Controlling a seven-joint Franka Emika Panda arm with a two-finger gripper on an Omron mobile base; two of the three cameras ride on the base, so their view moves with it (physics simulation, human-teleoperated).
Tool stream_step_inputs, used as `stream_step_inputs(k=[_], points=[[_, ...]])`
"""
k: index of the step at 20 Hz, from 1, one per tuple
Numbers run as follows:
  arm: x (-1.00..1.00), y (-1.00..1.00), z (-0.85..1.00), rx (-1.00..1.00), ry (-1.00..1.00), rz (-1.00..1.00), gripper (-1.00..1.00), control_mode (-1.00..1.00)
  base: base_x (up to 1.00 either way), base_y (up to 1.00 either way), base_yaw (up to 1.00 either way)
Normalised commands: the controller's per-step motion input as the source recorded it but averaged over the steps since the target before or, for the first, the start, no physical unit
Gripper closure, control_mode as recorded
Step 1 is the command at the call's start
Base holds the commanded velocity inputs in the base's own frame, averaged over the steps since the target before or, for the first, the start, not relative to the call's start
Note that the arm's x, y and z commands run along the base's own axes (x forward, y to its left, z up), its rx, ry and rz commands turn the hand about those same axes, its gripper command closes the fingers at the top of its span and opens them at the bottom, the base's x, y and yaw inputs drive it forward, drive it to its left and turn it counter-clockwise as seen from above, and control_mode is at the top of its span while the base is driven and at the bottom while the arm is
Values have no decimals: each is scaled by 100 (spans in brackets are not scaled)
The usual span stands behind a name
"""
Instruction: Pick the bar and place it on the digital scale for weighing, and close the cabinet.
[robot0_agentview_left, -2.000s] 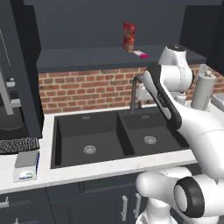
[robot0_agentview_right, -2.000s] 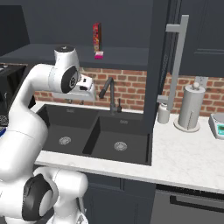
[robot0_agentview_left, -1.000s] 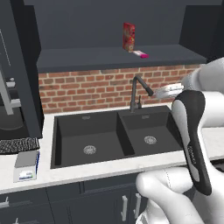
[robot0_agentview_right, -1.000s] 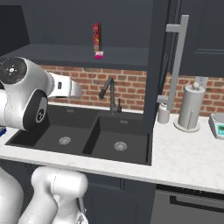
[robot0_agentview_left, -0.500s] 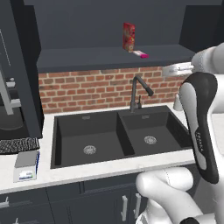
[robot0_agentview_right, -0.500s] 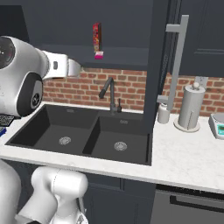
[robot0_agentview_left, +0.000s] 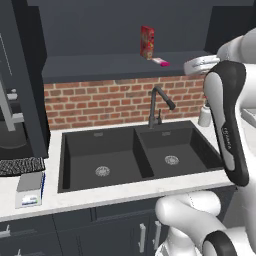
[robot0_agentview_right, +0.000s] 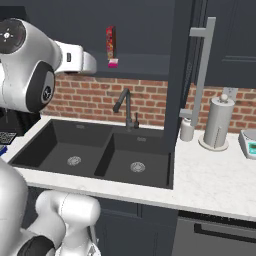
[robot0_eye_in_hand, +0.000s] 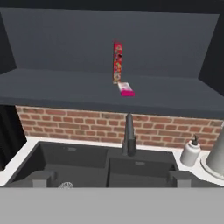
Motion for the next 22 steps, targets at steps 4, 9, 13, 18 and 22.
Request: stream_step_inputs(k=[4,9,13,18,22], points=[[49,0,-47,0,-18,0,-100,-100,0,0,0],[68,-8,-34,0,-7,0,-100,-100,0,0,0],[68,-16,-7,0,0,0,-100,-100,0,0,0],[61,-14,0,0,0,0,-100,-100,0,0,0],[54,-7,0,0,2,0,-100,-100,0,0,0]])
